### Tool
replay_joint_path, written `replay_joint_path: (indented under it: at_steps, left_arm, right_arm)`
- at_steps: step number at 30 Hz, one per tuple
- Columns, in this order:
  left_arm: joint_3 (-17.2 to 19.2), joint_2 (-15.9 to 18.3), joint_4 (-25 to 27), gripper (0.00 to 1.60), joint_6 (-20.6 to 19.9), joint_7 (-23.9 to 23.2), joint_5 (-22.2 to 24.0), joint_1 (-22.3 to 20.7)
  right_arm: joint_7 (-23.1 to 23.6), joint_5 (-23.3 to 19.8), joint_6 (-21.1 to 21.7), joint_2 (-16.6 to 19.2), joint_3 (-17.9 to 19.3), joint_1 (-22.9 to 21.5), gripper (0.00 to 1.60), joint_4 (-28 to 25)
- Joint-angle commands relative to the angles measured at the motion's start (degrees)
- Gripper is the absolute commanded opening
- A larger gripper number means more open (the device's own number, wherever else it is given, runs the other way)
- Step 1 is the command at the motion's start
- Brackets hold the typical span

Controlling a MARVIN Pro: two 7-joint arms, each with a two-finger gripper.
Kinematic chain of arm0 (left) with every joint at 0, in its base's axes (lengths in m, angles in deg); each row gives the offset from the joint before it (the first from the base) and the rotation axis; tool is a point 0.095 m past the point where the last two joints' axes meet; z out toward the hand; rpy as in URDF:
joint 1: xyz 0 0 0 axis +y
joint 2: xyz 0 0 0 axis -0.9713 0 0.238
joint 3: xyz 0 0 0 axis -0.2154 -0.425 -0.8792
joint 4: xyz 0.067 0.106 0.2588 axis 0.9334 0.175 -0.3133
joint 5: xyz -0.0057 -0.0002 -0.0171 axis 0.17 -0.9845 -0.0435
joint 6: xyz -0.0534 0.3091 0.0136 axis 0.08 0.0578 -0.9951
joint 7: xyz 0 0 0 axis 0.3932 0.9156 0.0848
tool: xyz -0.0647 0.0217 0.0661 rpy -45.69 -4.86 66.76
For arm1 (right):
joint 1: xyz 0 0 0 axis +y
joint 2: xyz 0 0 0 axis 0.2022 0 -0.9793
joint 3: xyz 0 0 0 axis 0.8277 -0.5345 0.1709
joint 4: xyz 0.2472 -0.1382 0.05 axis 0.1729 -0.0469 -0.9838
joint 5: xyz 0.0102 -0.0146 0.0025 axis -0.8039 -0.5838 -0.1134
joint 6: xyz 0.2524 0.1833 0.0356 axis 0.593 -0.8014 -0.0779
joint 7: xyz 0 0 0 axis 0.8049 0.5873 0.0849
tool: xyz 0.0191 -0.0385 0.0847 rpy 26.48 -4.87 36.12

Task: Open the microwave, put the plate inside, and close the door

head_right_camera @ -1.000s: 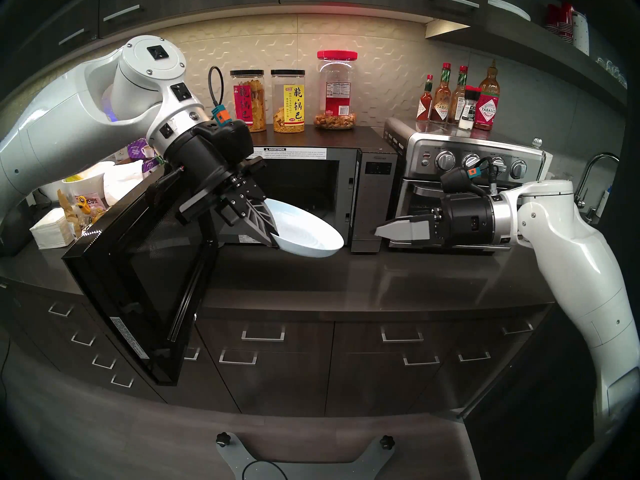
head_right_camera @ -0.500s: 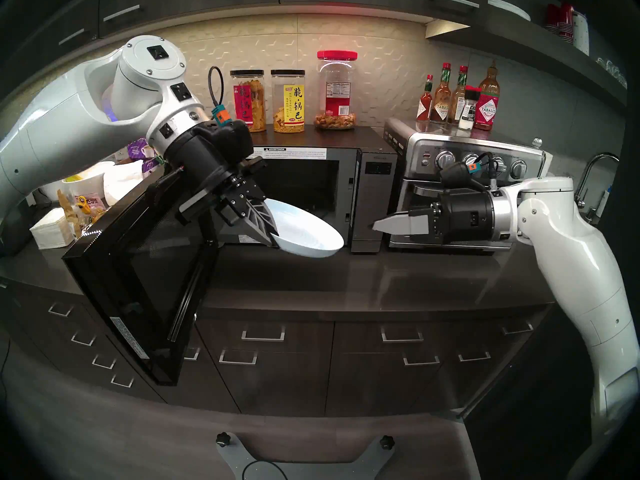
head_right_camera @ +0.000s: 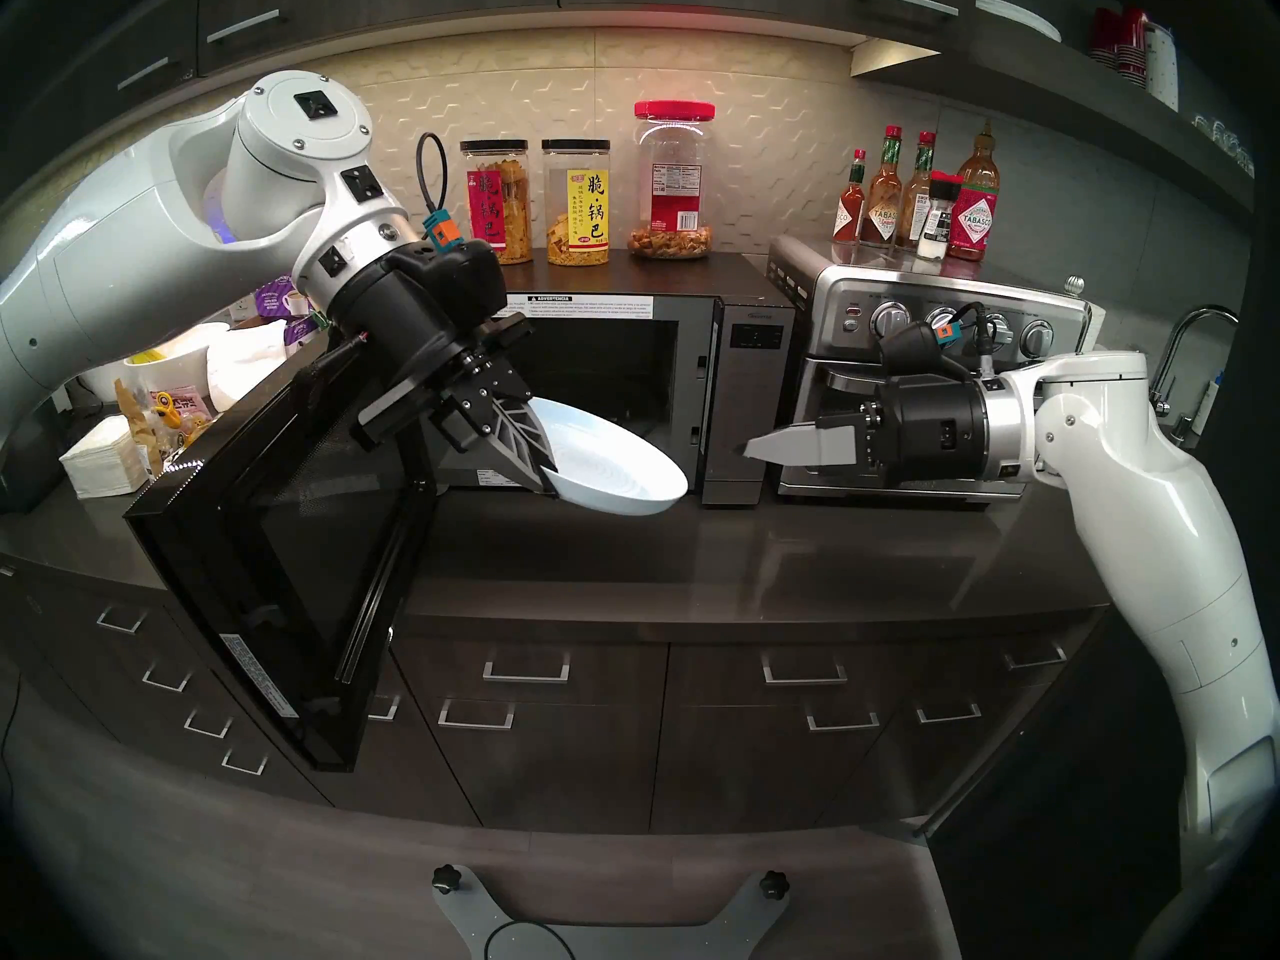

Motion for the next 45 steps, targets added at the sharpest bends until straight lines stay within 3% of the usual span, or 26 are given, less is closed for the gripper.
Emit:
replay_joint_path:
  at_steps: [1, 8, 20, 29, 45]
  left_arm:
    - [0.68, -0.12, -0.04, 0.0, 0.13, -0.65, 0.3, -0.88]
    - [0.67, -0.12, -0.04, 0.0, 0.14, -0.64, 0.31, -0.9]
    - [0.64, -0.12, -0.04, 0.0, 0.15, -0.63, 0.32, -0.91]
    - [0.62, -0.11, -0.03, 0.0, 0.15, -0.61, 0.33, -0.93]
    - [0.59, -0.11, -0.04, 0.0, 0.17, -0.62, 0.35, -0.96]
  right_arm:
    - [-2.57, -1.93, 0.9, -1.11, 1.78, 0.32, 1.6, -2.51]
    - [-6.84, -3.22, 0.9, -1.87, 1.95, 0.99, 1.6, -4.87]
    - [-20.26, -9.8, 0.9, -1.4, -0.18, 0.68, 1.6, -8.23]
    - [-27.48, -16.3, 0.9, 0.44, -3.2, -1.8, 1.6, -9.04]
    - [-38.88, -24.29, 0.9, 0.41, -9.81, -6.77, 1.6, -9.44]
